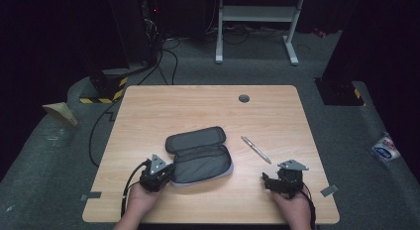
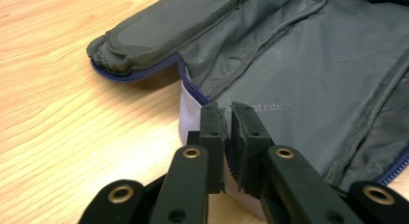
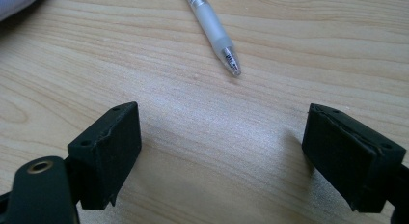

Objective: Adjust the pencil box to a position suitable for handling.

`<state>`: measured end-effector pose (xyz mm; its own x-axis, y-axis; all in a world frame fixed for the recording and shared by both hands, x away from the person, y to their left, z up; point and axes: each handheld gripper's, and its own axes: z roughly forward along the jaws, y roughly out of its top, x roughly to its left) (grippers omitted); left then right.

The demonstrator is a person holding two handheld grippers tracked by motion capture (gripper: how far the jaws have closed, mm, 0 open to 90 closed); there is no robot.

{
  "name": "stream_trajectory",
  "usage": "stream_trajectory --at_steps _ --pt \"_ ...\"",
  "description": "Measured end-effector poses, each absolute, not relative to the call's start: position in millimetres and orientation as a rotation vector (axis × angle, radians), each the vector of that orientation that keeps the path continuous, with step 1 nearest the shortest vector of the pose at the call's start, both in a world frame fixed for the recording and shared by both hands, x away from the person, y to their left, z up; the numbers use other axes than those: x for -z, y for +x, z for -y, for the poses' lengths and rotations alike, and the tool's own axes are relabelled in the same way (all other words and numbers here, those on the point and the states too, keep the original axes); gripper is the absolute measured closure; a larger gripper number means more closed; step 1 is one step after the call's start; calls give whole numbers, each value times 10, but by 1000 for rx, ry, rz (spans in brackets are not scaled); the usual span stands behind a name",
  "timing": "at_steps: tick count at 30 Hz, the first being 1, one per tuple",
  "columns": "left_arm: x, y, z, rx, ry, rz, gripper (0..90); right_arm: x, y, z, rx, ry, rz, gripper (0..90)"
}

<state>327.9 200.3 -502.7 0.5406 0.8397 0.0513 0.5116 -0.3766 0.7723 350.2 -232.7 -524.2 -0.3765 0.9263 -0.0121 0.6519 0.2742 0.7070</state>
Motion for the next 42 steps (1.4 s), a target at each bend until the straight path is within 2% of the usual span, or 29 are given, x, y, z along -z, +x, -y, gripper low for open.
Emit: stream_trajectory --at_steps 6,24,38,42 --pt "5017 3267 -1952 -592 2066 -1050 849 5243 3503 2326 -871 1422 -2124 135" --pt "5009 3307 -1993 -606 2009 -1088 849 5243 3504 2325 -872 1421 -2125 137" --pt "5017 3331 -1787 -621 2022 -1033 848 5243 3504 2325 -872 1421 -2124 138" --pt "5013 3322 -1775 -602 2019 -1024 821 5243 3504 2325 -872 1420 -2125 138"
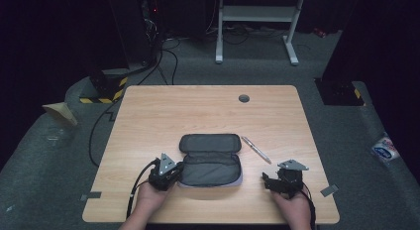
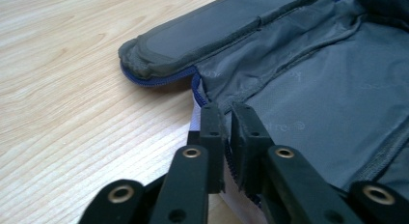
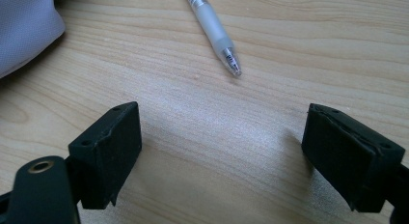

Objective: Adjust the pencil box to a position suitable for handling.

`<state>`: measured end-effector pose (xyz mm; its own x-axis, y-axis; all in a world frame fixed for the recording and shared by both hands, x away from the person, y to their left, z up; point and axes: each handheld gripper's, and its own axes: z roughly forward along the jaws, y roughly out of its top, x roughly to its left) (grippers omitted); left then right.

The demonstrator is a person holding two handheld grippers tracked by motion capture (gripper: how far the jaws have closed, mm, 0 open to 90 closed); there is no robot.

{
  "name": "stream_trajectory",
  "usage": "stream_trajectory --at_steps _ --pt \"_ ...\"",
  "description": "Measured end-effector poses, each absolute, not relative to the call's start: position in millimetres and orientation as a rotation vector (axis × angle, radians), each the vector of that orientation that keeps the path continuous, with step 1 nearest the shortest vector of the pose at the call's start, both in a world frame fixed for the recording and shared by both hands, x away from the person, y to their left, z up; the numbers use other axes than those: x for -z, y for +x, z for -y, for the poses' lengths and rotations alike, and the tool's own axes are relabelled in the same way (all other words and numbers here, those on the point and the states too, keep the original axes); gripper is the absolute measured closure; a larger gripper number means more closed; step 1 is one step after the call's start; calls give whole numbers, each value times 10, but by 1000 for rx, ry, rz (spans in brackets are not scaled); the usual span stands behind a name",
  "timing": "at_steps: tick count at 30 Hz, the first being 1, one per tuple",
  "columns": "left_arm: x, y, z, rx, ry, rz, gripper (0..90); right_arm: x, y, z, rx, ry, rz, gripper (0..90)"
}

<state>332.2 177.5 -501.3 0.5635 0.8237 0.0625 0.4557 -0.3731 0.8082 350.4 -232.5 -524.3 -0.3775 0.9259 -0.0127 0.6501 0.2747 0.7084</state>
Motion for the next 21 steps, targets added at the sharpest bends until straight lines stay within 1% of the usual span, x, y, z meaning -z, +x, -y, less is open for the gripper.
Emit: stream_trajectory --at_steps 2,4,5,12,17,18,21 --pt "5005 3324 -1786 -599 2013 -1027 788 5243 3503 2325 -872 1421 -2125 138" --pt "4994 3324 -1804 -606 1994 -1035 695 5243 3504 2326 -872 1420 -2125 137" --pt "4987 3325 -1816 -607 1980 -1044 664 5243 3504 2326 -872 1421 -2125 137" --pt "4902 3303 -1922 -607 1921 -1055 555 5243 3504 2326 -872 1420 -2125 138" --pt "4868 3336 -2132 -606 1870 -1105 521 5243 3503 2325 -872 1421 -2125 138" --pt "4870 3354 -2227 -602 1855 -1132 512 5243 3503 2325 -872 1421 -2125 137" --pt "4917 3395 -2346 -607 1861 -1182 494 5243 3504 2325 -872 1420 -2125 137"
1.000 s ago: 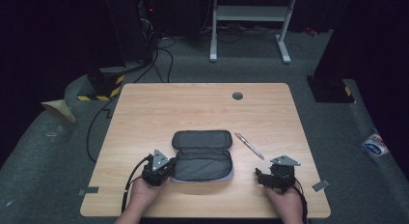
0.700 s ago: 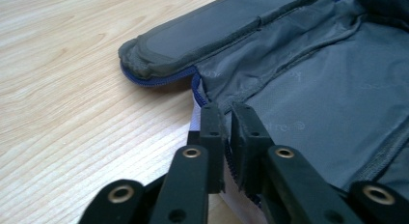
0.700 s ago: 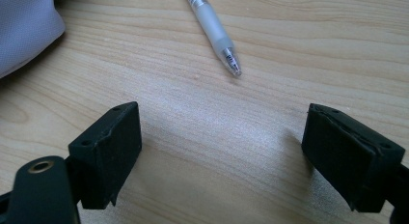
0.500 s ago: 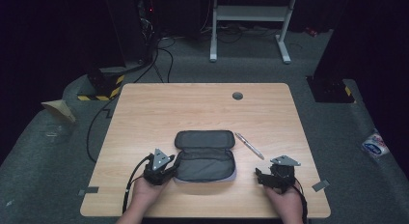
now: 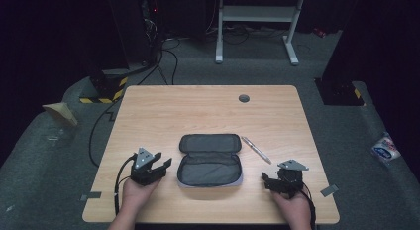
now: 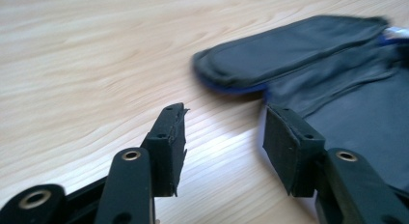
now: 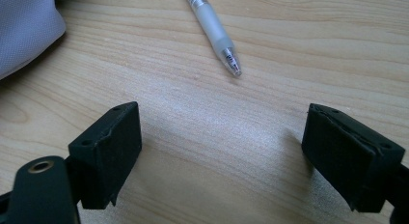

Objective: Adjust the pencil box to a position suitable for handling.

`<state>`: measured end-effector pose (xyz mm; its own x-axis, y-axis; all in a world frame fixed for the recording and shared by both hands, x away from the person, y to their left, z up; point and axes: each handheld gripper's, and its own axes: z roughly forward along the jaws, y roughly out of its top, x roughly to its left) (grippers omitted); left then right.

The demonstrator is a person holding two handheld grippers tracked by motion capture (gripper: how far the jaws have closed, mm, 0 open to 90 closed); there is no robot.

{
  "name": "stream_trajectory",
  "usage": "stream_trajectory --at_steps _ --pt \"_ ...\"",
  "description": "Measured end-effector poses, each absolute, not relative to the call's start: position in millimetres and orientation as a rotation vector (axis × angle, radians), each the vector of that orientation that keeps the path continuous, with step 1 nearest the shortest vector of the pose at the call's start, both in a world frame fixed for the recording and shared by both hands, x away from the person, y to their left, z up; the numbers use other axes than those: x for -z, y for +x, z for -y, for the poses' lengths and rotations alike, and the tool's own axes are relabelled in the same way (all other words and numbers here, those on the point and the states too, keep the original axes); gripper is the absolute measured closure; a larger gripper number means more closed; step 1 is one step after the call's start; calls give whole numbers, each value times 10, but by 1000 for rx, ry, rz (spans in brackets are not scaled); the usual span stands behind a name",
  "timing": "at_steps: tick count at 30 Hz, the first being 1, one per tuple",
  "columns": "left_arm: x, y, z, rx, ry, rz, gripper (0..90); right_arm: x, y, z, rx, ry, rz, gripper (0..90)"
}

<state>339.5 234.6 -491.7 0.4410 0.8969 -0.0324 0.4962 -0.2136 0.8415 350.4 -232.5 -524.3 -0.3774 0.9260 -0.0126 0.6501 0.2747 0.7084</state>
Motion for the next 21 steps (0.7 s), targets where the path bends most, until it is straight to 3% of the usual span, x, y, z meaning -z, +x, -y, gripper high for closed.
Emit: stream_trajectory --at_steps 21 --pt "5238 3567 -2658 -660 1967 -1377 450 5243 3503 2325 -872 1421 -2125 137"
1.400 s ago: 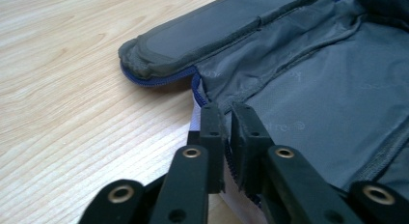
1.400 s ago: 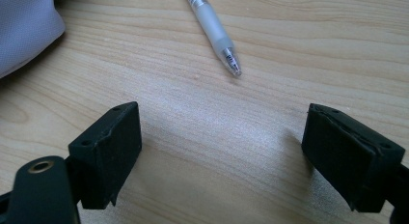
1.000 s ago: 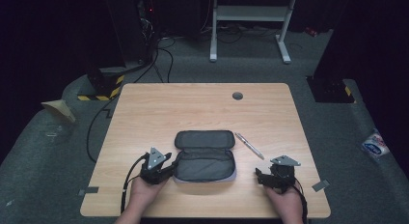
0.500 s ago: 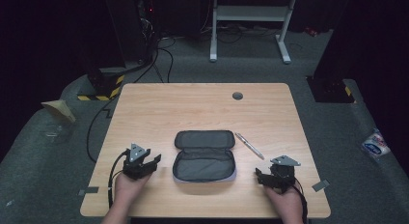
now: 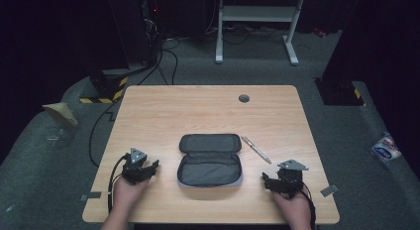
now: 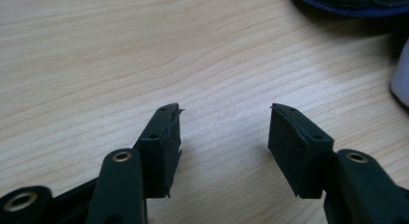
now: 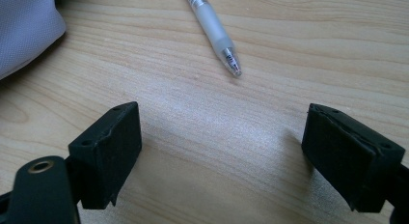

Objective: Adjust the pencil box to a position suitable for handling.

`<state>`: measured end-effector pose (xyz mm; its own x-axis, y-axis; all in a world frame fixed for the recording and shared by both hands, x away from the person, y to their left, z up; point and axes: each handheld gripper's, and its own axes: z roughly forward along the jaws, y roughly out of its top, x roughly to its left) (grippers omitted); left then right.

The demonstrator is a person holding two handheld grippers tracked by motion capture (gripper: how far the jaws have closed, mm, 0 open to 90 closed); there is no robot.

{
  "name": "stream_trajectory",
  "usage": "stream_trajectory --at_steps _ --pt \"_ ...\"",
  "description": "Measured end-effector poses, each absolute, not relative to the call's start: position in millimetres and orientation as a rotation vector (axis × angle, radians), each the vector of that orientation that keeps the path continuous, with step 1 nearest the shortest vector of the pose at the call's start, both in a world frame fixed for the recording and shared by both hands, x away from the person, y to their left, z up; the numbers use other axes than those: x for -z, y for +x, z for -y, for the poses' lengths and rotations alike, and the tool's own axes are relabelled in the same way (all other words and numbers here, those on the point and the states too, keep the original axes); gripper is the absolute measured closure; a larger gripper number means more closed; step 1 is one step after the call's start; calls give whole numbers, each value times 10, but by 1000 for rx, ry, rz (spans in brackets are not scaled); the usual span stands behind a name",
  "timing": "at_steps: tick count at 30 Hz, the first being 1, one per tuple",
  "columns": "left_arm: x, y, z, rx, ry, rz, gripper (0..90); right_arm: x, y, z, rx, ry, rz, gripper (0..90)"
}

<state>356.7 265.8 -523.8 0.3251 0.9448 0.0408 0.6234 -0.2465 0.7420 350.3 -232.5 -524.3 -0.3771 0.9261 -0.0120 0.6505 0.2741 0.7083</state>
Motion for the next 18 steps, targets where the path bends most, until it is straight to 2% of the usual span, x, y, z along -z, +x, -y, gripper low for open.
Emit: stream_trajectory --at_steps 6,8,9,18 --pt "5268 3578 -2677 -627 1936 -1380 408 5240 3502 2327 -874 1418 -2128 161" --pt "5276 3578 -2667 -629 1941 -1370 364 5228 3493 2340 -889 1405 -2126 255" --pt "5277 3579 -2668 -631 1942 -1368 356 5222 3506 2346 -892 1406 -2131 261" --pt "5280 3576 -2659 -633 1938 -1371 348 5135 3603 2321 -928 1395 -2105 319"
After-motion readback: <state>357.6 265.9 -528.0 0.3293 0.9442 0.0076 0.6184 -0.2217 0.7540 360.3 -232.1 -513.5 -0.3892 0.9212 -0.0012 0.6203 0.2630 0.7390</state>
